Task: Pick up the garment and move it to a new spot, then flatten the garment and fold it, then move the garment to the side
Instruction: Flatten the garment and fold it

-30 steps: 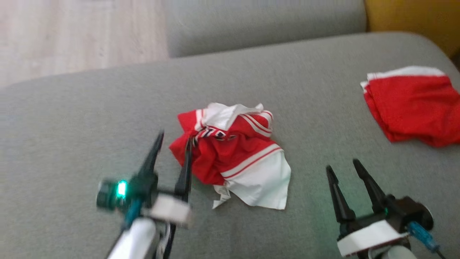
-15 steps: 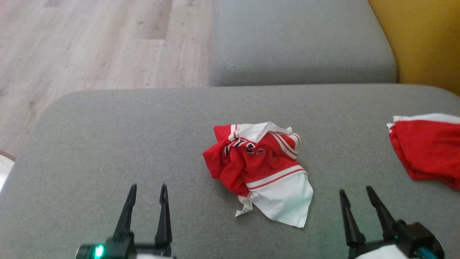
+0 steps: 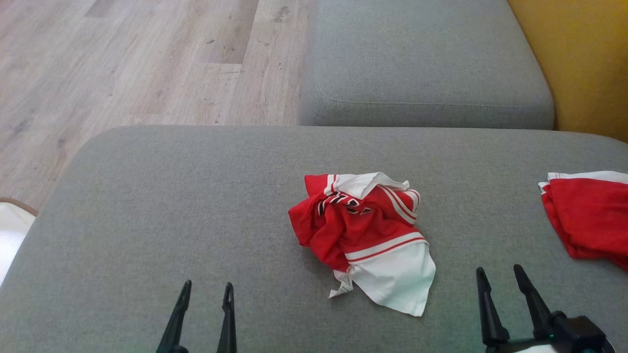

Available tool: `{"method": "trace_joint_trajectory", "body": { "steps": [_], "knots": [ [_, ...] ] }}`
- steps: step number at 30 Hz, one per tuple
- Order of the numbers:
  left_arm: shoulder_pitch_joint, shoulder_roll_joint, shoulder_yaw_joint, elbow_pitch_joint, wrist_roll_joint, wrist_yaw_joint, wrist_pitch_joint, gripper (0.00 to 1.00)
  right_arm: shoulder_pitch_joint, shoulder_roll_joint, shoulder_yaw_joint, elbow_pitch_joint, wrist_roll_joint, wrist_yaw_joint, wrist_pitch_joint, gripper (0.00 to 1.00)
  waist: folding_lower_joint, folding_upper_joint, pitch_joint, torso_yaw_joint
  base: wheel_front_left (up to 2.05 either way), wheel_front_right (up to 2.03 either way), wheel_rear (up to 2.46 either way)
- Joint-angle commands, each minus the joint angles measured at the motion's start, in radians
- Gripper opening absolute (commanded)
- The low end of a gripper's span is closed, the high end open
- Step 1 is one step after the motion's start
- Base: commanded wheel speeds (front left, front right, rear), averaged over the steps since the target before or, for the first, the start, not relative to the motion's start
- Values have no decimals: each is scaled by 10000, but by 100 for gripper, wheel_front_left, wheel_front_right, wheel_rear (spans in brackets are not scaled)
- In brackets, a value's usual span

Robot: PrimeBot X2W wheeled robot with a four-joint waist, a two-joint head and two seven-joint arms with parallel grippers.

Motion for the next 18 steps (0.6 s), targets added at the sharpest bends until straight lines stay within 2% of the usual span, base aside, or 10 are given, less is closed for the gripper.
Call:
{"method": "trace_joint_trajectory", "body": {
  "steps": [1,18],
  "knots": [
    [-443,-144,364,-279,150,-53,-64,100,-331,-64,182,-272,-36,65,-112,100,0,-1,10,-5,0,0,0],
    [-448,-344,568,-152,434,-321,-64,100,-465,-59,222,13,-73,65,-112,100,0,-1,150,-145,0,0,0]
  ]
}}
